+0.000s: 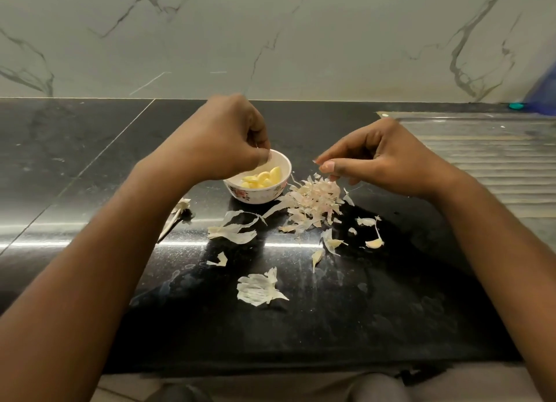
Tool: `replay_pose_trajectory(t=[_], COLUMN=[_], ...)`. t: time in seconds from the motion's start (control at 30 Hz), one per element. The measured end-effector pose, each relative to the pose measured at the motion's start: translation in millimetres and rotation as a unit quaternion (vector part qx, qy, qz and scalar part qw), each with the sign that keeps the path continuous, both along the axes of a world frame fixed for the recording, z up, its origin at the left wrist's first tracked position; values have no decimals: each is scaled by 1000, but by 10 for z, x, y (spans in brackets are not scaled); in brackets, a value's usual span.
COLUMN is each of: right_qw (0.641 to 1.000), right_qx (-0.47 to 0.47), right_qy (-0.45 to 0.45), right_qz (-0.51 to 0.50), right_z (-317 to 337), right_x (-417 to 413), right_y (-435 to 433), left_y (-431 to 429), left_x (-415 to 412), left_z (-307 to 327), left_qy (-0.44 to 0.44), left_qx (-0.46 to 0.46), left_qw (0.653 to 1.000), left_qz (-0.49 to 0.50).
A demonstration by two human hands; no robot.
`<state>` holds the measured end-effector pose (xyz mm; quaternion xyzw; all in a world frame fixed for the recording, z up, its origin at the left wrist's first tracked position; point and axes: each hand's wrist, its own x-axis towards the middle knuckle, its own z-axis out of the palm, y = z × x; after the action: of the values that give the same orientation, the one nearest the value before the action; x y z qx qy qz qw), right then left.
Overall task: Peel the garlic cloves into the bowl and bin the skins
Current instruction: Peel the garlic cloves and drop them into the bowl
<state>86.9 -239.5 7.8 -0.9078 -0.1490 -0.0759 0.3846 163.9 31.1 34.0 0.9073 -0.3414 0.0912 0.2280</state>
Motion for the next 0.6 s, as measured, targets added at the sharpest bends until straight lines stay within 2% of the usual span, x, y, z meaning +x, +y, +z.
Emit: replay_pose_trajectory(t=[0.13, 0.33, 0.47, 0.6], right_qw=[1000, 1000, 999, 1000], right_qx=[-6, 17, 43, 8], right_qy=[-3, -12, 5, 12], right_qz=[-12, -8, 3, 18], right_z=[19, 49, 50, 49], right_x=[-5, -49, -45, -43], right_y=[22, 13, 4, 20], left_y=[-6, 4, 18, -48], left_x=[-9, 27, 32, -34], left_z=[-23, -28, -18, -12], left_qy=[10, 13, -10, -12], left_qx=[31, 30, -27, -85], left_qw=[999, 999, 999, 996], left_qz=[10, 32, 40, -7])
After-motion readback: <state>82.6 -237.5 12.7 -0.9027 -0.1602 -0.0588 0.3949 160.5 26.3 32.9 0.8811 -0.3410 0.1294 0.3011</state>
